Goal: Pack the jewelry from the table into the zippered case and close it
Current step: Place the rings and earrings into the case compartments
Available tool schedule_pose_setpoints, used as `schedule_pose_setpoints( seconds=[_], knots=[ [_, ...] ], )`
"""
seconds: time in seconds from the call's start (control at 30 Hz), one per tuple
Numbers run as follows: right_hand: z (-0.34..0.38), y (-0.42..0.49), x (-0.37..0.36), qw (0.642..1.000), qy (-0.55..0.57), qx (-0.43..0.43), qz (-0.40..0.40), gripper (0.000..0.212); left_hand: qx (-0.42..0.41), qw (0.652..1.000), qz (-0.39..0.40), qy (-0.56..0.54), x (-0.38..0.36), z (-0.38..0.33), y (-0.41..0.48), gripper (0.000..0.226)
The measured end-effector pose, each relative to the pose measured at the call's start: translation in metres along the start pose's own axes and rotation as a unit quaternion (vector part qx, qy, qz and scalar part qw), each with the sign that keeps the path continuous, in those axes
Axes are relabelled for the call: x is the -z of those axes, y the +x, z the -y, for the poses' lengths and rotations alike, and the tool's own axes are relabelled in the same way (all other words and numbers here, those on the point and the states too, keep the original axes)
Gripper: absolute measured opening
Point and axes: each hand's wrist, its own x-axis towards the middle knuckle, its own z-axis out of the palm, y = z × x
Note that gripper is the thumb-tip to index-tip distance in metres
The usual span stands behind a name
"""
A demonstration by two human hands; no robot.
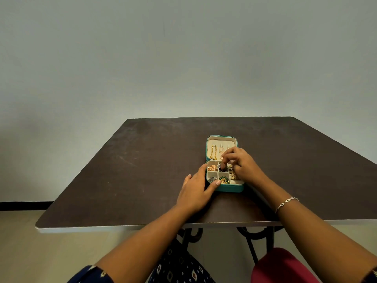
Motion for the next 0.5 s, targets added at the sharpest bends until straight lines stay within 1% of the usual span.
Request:
schedule_pose_setpoints(
  seconds=[0.13,0.2,0.27,0.37,0.43,0.5],
  knots=[
    [-0.0031,-0.0011,0.0018,1.000,-0.013,0.000,-0.017,0.049,-0.003,1.000,0.000,0.006,0.0003,-0.0006,-0.0007,0.058],
    [-0.0038,-0.0014,0.0023,1.000,-0.024,0.002,-0.006,0.050,-0.002,1.000,-0.001,0.004,0.0000,-0.0006,-0.0005,0.057],
    [-0.0048,-0.0016,0.0023,1.000,-0.027,0.000,-0.002,0.048,-0.001,1.000,-0.001,0.001,-0.0004,-0.0007,-0.0002,0.056],
    [-0.0066,-0.0021,0.0029,0.999,-0.014,-0.016,-0.024,0.042,-0.002,1.000,-0.003,0.002,0.0001,-0.0022,-0.0012,0.056],
    [-0.0075,-0.0028,0.0031,0.999,-0.020,-0.007,-0.028,0.044,0.000,1.000,-0.002,0.003,0.0009,-0.0035,-0.0017,0.056],
    [-0.0080,-0.0039,0.0028,1.000,-0.025,0.007,-0.017,0.048,0.001,1.000,0.000,0.005,0.0012,-0.0037,-0.0016,0.056]
  ],
)
